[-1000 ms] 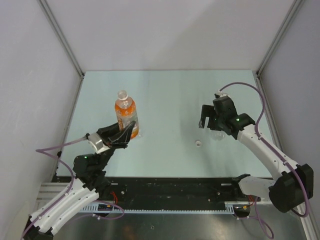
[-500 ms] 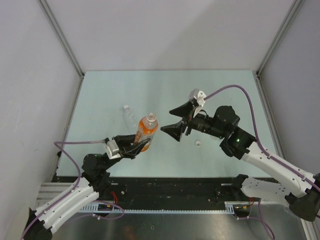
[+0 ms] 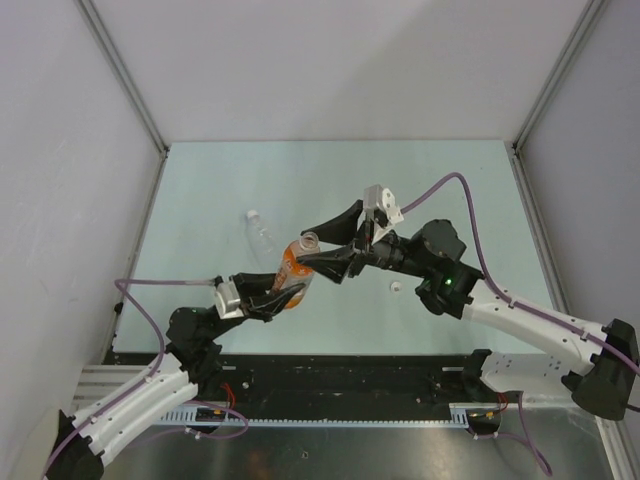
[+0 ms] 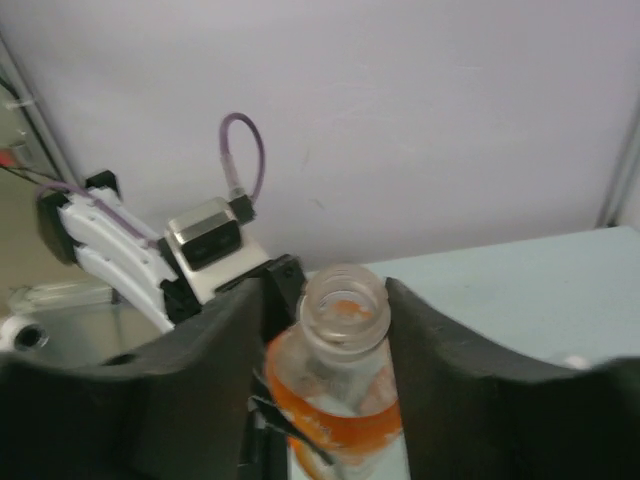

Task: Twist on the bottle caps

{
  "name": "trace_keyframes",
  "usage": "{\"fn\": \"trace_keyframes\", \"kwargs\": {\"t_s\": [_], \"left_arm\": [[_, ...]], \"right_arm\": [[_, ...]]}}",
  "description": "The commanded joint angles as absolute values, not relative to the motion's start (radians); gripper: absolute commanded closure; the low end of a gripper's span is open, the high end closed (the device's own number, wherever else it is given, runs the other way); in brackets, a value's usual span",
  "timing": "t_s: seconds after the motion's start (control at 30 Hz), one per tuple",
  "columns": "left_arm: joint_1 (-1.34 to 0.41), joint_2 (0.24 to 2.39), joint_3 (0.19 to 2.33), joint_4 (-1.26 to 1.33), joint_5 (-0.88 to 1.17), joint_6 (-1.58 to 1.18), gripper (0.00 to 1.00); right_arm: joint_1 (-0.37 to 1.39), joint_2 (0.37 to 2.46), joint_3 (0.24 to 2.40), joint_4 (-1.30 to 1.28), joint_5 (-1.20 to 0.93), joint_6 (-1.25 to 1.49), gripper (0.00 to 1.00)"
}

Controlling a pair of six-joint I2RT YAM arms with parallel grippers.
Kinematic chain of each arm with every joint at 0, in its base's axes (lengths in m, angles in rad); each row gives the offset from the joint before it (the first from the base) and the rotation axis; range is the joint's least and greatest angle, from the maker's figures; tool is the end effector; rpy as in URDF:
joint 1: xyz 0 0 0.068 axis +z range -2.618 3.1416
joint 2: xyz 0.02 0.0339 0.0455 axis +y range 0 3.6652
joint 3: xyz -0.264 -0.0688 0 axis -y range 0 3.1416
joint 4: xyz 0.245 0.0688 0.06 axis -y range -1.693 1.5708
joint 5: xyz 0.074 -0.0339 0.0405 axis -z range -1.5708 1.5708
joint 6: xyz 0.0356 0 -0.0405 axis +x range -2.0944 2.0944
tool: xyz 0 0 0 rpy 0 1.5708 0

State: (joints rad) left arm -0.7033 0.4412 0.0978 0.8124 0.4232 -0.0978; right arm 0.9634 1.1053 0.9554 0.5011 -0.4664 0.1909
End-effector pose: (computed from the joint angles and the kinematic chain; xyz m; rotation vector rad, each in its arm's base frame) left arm 0.0875 -0.0934 0.2484 0.7137 0.9603 -0.9403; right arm 0.1307 0.2161 0.4085 -0.8948 1.0327 1.2680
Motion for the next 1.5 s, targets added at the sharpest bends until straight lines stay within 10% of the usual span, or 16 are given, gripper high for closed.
{"fn": "trace_keyframes", "kwargs": {"t_s": [0.0, 0.13, 0.23, 0.5, 0.93, 1.23, 1.47], "left_arm": [[-0.706, 0.456, 0.109, 0.861, 0.412, -0.129, 0.78], [-0.707, 0.442, 0.104, 0.861, 0.398, -0.142, 0.18], [-0.707, 0.418, 0.091, 0.861, 0.339, -0.163, 0.03], [-0.707, 0.329, 0.031, 0.799, 0.055, -0.257, 0.01], [-0.707, 0.471, 0.438, 0.023, -0.440, -0.465, 0.00], [-0.707, 0.318, 0.379, 0.020, -0.423, -0.523, 0.00], [-0.707, 0.304, 0.351, 0.034, -0.441, -0.513, 0.01]], "right_arm": [[0.991, 1.128, 0.998, 0.530, -0.430, 0.167, 0.56], [1.012, 1.121, 0.999, 0.464, -0.385, 0.072, 0.83], [1.014, 1.116, 0.999, 0.413, -0.270, -0.012, 0.90], [0.947, 1.183, 0.999, 0.369, 0.189, -0.158, 0.88], [0.679, 1.419, 0.868, 0.633, 0.014, -0.077, 0.87], [0.619, 1.451, 0.734, 0.813, -0.101, -0.043, 0.76], [0.614, 1.417, 0.691, 0.826, -0.135, -0.045, 0.46]]}}
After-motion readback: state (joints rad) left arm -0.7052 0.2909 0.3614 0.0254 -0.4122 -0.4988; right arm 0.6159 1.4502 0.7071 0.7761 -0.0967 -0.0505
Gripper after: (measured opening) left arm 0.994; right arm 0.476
